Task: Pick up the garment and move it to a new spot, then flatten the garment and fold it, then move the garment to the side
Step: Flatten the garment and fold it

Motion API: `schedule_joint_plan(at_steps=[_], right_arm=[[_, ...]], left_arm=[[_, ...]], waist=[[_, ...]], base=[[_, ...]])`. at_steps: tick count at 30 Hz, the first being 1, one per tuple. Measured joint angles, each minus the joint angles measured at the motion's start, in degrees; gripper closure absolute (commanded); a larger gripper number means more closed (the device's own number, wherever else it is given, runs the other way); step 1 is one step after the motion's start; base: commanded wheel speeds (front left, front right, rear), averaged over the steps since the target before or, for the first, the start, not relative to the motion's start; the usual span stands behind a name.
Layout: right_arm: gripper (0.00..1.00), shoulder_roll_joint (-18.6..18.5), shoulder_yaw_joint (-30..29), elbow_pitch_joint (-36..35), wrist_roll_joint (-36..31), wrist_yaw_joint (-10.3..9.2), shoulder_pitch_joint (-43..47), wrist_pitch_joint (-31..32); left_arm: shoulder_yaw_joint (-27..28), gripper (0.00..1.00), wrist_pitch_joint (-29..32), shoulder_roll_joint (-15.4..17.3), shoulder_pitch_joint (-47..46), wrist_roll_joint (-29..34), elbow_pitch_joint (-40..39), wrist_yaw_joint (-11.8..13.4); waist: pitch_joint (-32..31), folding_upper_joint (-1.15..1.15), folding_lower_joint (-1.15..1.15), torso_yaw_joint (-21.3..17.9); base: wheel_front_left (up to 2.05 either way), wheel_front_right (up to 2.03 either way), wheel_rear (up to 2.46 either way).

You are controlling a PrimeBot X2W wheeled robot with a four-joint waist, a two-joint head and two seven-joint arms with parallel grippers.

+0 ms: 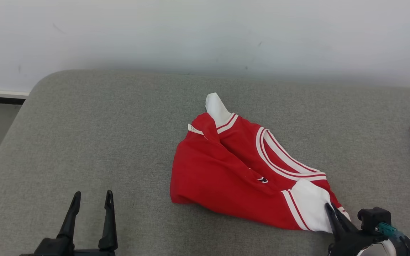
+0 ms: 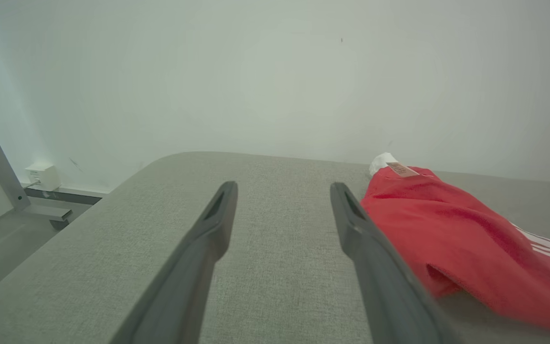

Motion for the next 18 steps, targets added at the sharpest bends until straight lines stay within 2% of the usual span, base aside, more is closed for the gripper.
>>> schedule_joint_plan(at_steps=[4, 7, 16, 17, 18], right_arm=[[1.0, -0.5, 0.7, 0.9, 0.4, 0.0, -1.6, -4.1], [1.0, -1.5, 1.4, -1.3, 0.0, 0.0, -1.8, -6.0], [1.0, -6.4, 8.5, -15.5, -4.3, 0.0, 6.8, -6.7], [0.78, -6.9, 9.4, -16.0, -4.8, 0.01, 8.0, -6.7], [0.11, -7.0, 9.7, -16.0, -5.1, 0.01, 9.3, -6.7]], left_arm=[[1.2, 0.0, 0.0, -0.4, 0.1, 0.7, 0.0, -0.1], [1.3, 0.0, 0.0, -0.9, 0.1, 1.3, 0.0, -0.6], [2.6, 0.0, 0.0, -2.2, -0.4, 1.8, 1.1, -2.1], [2.7, 0.0, 0.0, -2.3, -0.4, 1.9, 1.1, -2.5], [2.9, 0.0, 0.0, -2.4, -0.5, 1.9, 1.2, -2.5]], waist=[[0.2, 0.0, 0.0, -0.7], [0.3, 0.0, 0.0, -1.5], [0.8, 0.0, 0.0, -3.7], [0.8, 0.0, 0.0, -3.9], [0.9, 0.0, 0.0, -4.1]], base=[[0.0, 0.0, 0.0], [0.0, 0.0, 0.0], [0.0, 0.0, 0.0], [0.0, 0.0, 0.0], [0.0, 0.0, 0.0]])
